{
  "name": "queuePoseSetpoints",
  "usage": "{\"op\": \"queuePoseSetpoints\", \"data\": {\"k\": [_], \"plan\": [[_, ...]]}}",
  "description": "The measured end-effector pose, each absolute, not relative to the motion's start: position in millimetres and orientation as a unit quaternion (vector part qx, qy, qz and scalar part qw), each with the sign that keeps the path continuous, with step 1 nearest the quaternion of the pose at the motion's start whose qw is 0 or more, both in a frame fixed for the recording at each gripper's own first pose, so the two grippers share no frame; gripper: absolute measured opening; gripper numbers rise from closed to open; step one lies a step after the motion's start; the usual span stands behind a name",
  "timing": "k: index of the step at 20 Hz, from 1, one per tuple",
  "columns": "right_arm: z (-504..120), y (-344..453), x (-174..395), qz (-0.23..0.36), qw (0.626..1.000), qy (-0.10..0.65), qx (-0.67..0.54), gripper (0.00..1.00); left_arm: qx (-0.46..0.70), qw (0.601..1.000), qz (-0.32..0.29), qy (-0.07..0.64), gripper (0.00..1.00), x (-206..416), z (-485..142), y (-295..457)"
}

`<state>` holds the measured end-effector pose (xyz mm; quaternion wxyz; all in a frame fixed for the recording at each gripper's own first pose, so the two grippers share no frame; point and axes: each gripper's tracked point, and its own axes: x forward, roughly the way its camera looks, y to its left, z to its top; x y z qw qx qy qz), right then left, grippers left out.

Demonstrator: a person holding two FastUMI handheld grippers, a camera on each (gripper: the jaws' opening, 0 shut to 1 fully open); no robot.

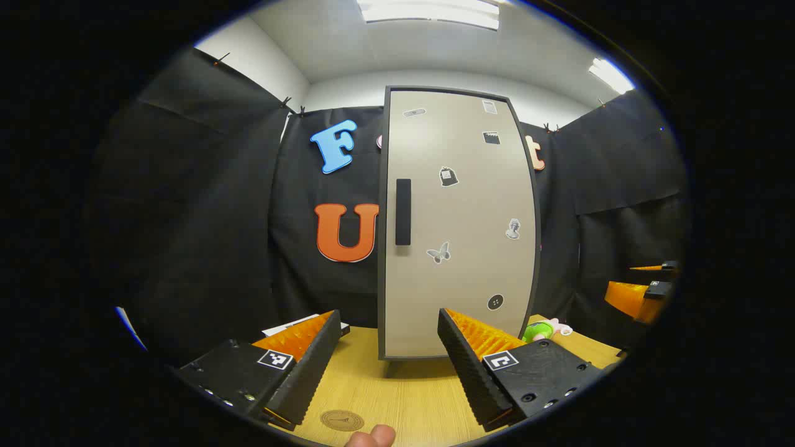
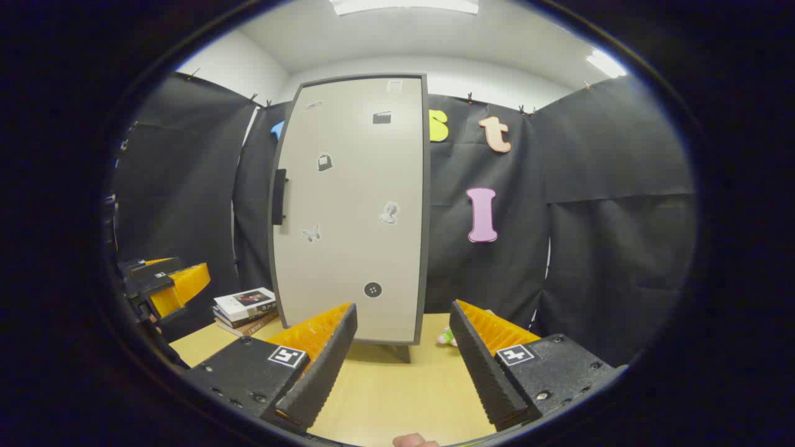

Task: Open the cabinet door with the right hand, grasp the bottle in the cabinet with the left hand and place it on the coaster, then close the cabinet door with the right hand.

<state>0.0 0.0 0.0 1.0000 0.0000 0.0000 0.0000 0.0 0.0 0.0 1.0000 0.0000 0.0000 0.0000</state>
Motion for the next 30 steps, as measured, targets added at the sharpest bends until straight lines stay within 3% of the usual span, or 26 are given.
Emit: {"op": "queuePoseSetpoints", "data": {"k": [30], "plan": [[9.2, -11.8, -8.3, -0.010, 0.999, -0.021, 0.027, 0.97, 0.005, 0.999, -0.003, -0.033, 0.95, -8.7, 19.0, -3.9]]}}
